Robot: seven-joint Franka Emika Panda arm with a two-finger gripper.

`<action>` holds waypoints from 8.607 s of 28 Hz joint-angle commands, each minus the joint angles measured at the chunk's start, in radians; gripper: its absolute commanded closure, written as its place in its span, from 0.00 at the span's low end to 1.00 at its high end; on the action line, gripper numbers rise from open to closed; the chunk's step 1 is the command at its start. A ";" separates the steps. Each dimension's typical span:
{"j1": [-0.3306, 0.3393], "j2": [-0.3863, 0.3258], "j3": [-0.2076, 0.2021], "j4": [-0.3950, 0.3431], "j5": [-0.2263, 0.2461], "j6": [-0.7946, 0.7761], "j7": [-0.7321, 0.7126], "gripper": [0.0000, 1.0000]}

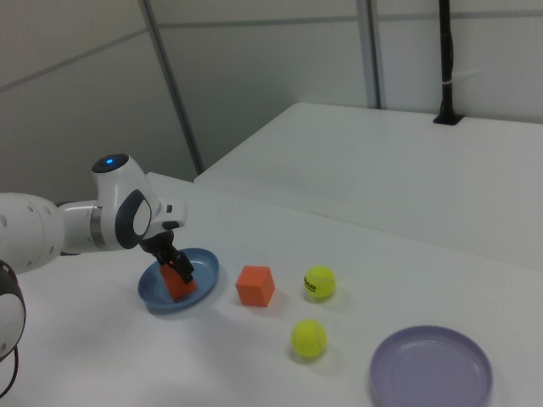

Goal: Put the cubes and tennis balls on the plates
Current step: 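Carry the orange cube over the blue plate and lower it, then release the cube and move the gripper to the second orange cube, then lower the gripper and grasp the second orange cube, then carry the second cube onto the blue plate and release it, then move the gripper down onto a yellow tennis ball and grasp it, then carry the tennis ball onto the lavender plate and release it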

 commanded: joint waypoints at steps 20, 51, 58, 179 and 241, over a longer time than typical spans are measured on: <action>-0.052 -0.075 -0.234 0.143 0.166 -0.257 -0.721 0.00; -0.052 0.014 -0.292 0.127 0.227 -0.263 -0.845 0.00; -0.051 0.043 -0.286 0.120 0.227 -0.262 -0.846 0.00; -0.022 -0.199 -0.130 0.161 0.195 -0.351 -0.409 0.00; -0.166 -0.025 -0.476 -0.018 0.236 -0.240 -0.630 1.00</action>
